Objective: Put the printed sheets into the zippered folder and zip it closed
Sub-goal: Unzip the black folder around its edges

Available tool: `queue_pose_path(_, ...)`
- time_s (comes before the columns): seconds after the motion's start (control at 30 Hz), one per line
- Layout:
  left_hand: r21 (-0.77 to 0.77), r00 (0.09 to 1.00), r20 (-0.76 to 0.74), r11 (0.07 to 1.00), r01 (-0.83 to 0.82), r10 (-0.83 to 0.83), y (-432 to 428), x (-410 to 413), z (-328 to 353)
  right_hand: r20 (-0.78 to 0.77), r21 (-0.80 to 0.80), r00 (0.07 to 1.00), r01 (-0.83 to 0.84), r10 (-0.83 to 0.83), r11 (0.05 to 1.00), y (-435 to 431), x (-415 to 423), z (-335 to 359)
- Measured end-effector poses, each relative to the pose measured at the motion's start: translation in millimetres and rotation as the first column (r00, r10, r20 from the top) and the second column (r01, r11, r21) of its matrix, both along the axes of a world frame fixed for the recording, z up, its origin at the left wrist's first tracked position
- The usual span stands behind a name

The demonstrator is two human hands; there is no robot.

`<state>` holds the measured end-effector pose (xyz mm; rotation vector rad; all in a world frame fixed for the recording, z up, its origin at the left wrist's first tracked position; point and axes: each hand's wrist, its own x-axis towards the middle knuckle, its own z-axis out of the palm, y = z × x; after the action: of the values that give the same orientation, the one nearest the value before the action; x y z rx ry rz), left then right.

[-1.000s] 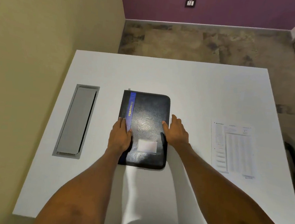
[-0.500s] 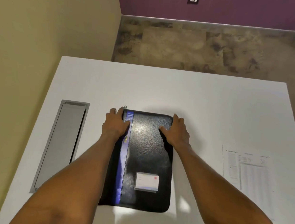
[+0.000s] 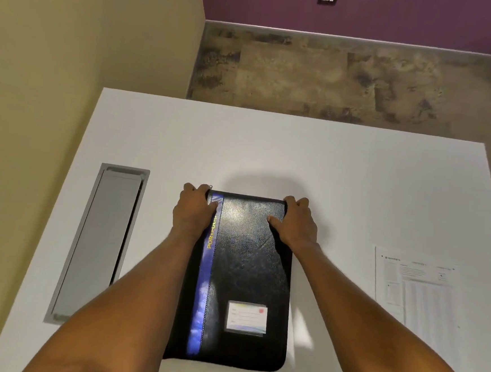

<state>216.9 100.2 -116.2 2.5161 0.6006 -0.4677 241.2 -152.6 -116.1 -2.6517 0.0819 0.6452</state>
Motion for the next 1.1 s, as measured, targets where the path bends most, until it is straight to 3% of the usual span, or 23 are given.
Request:
queue_pose_path(0.17,-0.03,1.0,-0.006,0.999,-0.019,0.018,-1,-33,0,-0.025,-0.05,0.998,-0.064,0.063,0.997,-4,-29,0)
queue_pose_path(0.3,-0.064,0.999,0.023,0.997,-0.042,0.044,0,-38,-1,0.136,-0.193,0.972,-0.167,0.194,0.967,12,-28,4)
queue_pose_path(0.43,-0.073,0.991,0.037,0.989,-0.128,0.131,0,-29,-3,0.247,-0.027,0.9,-0.364,0.359,0.931,60,-7,5)
queue_pose_path(0.57,-0.067,0.986,0.035,0.984,-0.163,0.165,-1,-22,-8,0.197,0.11,0.854,-0.508,0.482,0.854,106,19,4)
queue_pose_path(0.73,-0.149,0.973,0.086,0.969,-0.198,0.212,2,-22,-15,0.117,0.114,0.776,-0.631,0.62,0.767,130,43,-10)
queue_pose_path(0.87,-0.17,0.972,0.113,0.968,-0.187,0.208,3,-26,-15,0.161,0.083,0.724,-0.687,0.671,0.722,136,52,-18)
queue_pose_path(1.1,-0.021,0.983,0.163,0.997,-0.08,0.082,5,-24,-12,0.203,-0.006,0.607,-0.784,0.769,0.621,133,57,-20)
